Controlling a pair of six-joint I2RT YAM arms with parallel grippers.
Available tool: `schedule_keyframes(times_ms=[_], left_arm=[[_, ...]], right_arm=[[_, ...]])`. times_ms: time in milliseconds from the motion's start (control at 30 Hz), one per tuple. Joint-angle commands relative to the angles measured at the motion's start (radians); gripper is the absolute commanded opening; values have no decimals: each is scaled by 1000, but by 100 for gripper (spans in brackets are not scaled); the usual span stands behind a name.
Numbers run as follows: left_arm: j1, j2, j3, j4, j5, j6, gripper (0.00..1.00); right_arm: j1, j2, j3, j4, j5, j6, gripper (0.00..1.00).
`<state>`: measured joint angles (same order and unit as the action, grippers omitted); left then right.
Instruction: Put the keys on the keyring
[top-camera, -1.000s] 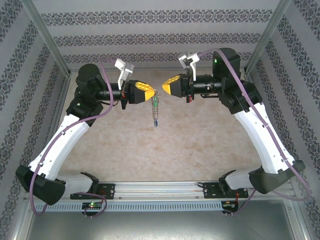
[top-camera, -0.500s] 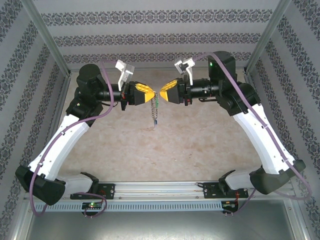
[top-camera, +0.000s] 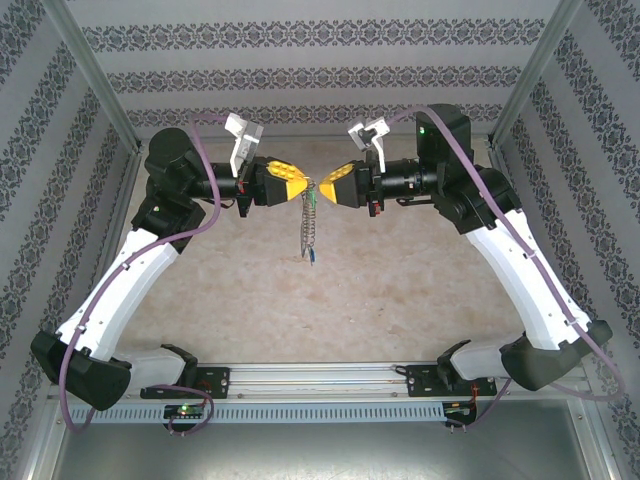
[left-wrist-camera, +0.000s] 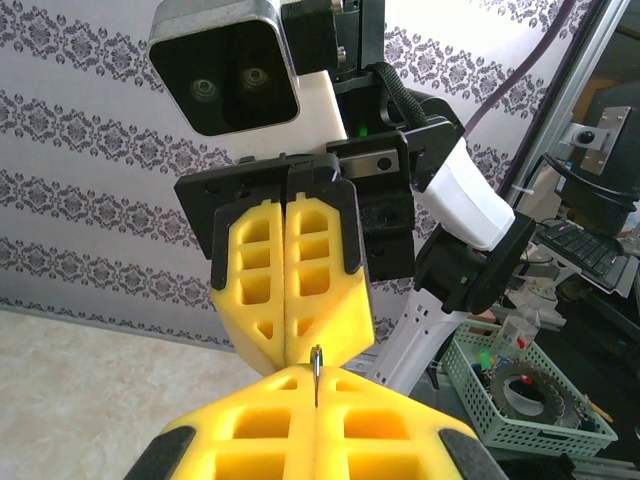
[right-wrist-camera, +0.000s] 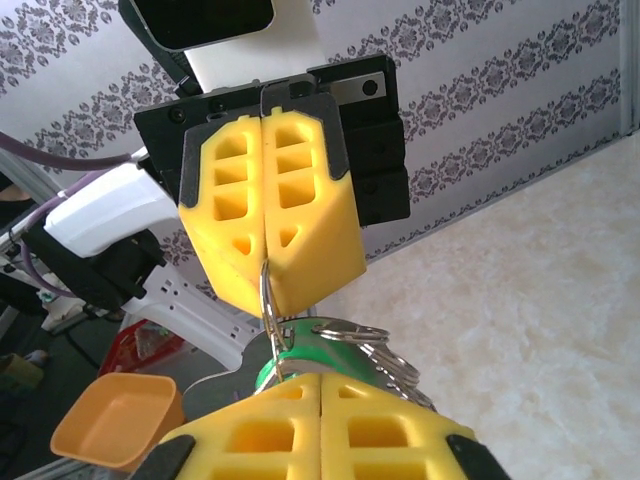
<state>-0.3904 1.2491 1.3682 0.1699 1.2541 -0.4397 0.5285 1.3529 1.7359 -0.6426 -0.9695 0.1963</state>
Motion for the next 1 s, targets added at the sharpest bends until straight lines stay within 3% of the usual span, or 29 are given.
schedule_keyframes(times_ms=[0, 100, 267, 500, 800, 967], left_arm=[[10, -14, -1, 80, 17, -22, 0], [12, -17, -3, 83, 18, -25, 0], [15, -15, -3, 99, 19, -38, 0], [17, -8, -1, 109, 27, -51, 0], [17, -16, -9, 110, 24, -53, 0], [17, -16, -5, 111, 20, -56, 0]], right_arm=[[13, 12, -6, 26, -40, 5, 6], [16, 12, -5, 29, -56, 9, 9], [13, -26, -38, 62, -39, 24, 25], [-1, -51, -56, 94, -60, 52, 31], [2, -38, -56, 174, -85, 100, 32], [14, -12, -49, 176, -108, 103, 19]])
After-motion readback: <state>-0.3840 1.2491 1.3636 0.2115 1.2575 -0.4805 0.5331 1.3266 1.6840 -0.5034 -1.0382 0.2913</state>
